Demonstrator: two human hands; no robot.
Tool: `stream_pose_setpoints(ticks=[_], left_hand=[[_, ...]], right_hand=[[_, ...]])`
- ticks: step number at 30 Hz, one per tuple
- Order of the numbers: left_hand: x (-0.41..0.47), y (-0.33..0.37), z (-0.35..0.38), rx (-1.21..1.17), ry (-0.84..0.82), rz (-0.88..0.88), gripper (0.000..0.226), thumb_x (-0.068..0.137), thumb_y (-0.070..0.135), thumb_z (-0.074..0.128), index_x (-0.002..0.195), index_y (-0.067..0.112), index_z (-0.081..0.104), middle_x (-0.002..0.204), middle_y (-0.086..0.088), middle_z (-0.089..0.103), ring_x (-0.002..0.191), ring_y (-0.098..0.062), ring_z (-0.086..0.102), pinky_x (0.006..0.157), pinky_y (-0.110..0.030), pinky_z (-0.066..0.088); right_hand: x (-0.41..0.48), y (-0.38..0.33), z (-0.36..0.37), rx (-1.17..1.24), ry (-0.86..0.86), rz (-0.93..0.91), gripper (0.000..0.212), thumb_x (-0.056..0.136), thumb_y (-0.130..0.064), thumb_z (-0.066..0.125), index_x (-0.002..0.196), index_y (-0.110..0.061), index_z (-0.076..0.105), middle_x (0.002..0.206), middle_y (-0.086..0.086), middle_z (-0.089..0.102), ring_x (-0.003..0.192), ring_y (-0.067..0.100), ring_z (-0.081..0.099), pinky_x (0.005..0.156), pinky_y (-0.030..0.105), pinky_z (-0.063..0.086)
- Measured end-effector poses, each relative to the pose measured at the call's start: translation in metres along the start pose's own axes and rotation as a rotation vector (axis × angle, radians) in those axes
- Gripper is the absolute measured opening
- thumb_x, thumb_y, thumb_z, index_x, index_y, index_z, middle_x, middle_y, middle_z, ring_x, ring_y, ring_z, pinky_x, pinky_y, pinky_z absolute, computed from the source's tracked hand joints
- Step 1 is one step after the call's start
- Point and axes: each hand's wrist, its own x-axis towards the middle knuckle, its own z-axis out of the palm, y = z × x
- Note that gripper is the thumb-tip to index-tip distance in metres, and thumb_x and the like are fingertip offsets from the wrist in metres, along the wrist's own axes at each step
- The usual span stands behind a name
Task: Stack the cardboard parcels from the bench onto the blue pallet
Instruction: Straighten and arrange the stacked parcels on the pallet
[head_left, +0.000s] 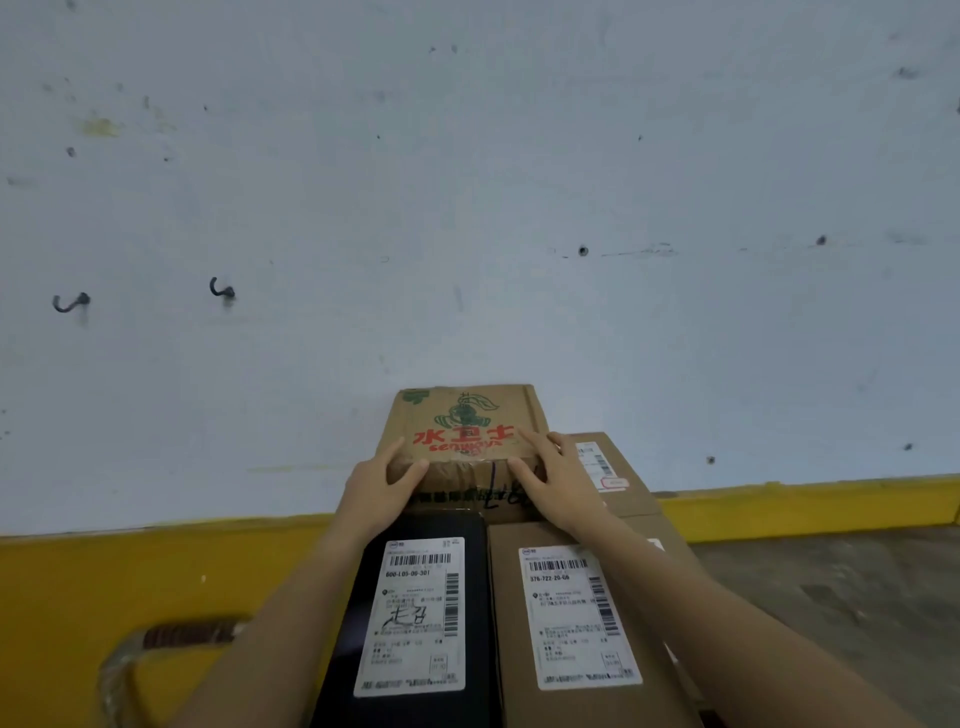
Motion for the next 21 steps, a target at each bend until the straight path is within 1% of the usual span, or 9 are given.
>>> stream_pose_setpoints(ticks=[3, 8, 10, 12, 14, 16, 19, 21], left_hand=[[0.001, 0.003, 0.003, 0.021, 0.017, -0.002, 0.053, 0.093, 0.039, 0.054, 0.141, 0.017, 0.043, 0.143, -0.009, 0.047, 0.132, -0.026, 0.042, 0.105, -0.033, 0.034], [-0.002, 0.003, 0.005, 0.001, 0.029, -0.027, 0.055, 0.093, 0.038, 0.054, 0.141, 0.015, 0.042, 0.143, -0.011, 0.046, 0.132, -0.026, 0.041, 0.108, -0.035, 0.032], [-0.004, 0.003, 0.003, -0.004, -0.006, -0.034, 0.058, 0.093, 0.039, 0.052, 0.145, 0.018, 0.036, 0.146, -0.011, 0.042, 0.135, -0.027, 0.038, 0.109, -0.036, 0.031], [-0.007, 0.001, -0.002, -0.018, -0.046, -0.04, 0.065, 0.093, 0.041, 0.052, 0.149, 0.021, 0.025, 0.148, -0.011, 0.038, 0.136, -0.027, 0.036, 0.111, -0.039, 0.032], [-0.014, -0.003, -0.007, -0.04, -0.057, -0.053, 0.075, 0.091, 0.042, 0.055, 0.151, 0.023, 0.014, 0.15, -0.01, 0.035, 0.137, -0.027, 0.035, 0.11, -0.04, 0.033], [-0.026, -0.008, -0.012, -0.091, -0.07, -0.122, 0.088, 0.087, 0.045, 0.06, 0.152, 0.022, 0.005, 0.154, -0.009, 0.028, 0.139, -0.028, 0.032, 0.109, -0.039, 0.031], [-0.046, -0.017, -0.017, -0.16, -0.157, -0.305, 0.105, 0.081, 0.052, 0.064, 0.151, 0.019, -0.006, 0.157, -0.01, 0.019, 0.141, -0.031, 0.027, 0.109, -0.043, 0.03], [-0.058, -0.021, -0.017, -0.197, -0.218, -0.41, 0.109, 0.078, 0.055, 0.066, 0.151, 0.018, -0.007, 0.155, -0.011, 0.024, 0.137, -0.033, 0.034, 0.105, -0.047, 0.035]], right_hand=[[0.002, 0.003, 0.006, 0.0, 0.027, 0.016, 0.049, 0.094, -0.047, 0.043, 0.14, -0.031, 0.039, 0.153, 0.004, 0.018, 0.14, 0.024, 0.024, 0.113, 0.038, 0.025], [0.0, 0.002, 0.01, 0.009, 0.025, 0.033, 0.049, 0.094, -0.046, 0.043, 0.14, -0.03, 0.039, 0.154, 0.003, 0.016, 0.141, 0.023, 0.021, 0.114, 0.038, 0.021], [-0.001, 0.0, 0.004, 0.017, -0.012, 0.039, 0.052, 0.094, -0.046, 0.043, 0.142, -0.03, 0.034, 0.155, 0.003, 0.013, 0.142, 0.024, 0.02, 0.115, 0.039, 0.02], [-0.004, -0.002, -0.006, 0.057, -0.064, 0.054, 0.057, 0.095, -0.046, 0.042, 0.146, -0.031, 0.024, 0.156, 0.003, 0.009, 0.142, 0.025, 0.019, 0.115, 0.04, 0.02], [-0.011, 0.001, -0.019, 0.078, -0.071, 0.086, 0.062, 0.095, -0.046, 0.042, 0.149, -0.03, 0.015, 0.157, 0.003, 0.007, 0.143, 0.026, 0.017, 0.114, 0.042, 0.019], [-0.024, 0.007, -0.032, 0.071, -0.076, 0.14, 0.067, 0.094, -0.046, 0.043, 0.15, -0.029, 0.009, 0.158, 0.004, 0.008, 0.144, 0.025, 0.014, 0.114, 0.041, 0.016], [-0.053, 0.018, -0.042, 0.074, -0.143, 0.209, 0.072, 0.093, -0.045, 0.046, 0.15, -0.029, 0.005, 0.158, 0.005, 0.006, 0.144, 0.025, 0.015, 0.114, 0.039, 0.019], [-0.072, 0.023, -0.041, 0.076, -0.199, 0.222, 0.073, 0.092, -0.045, 0.049, 0.15, -0.031, 0.006, 0.157, 0.005, 0.006, 0.144, 0.026, 0.017, 0.113, 0.04, 0.021]])
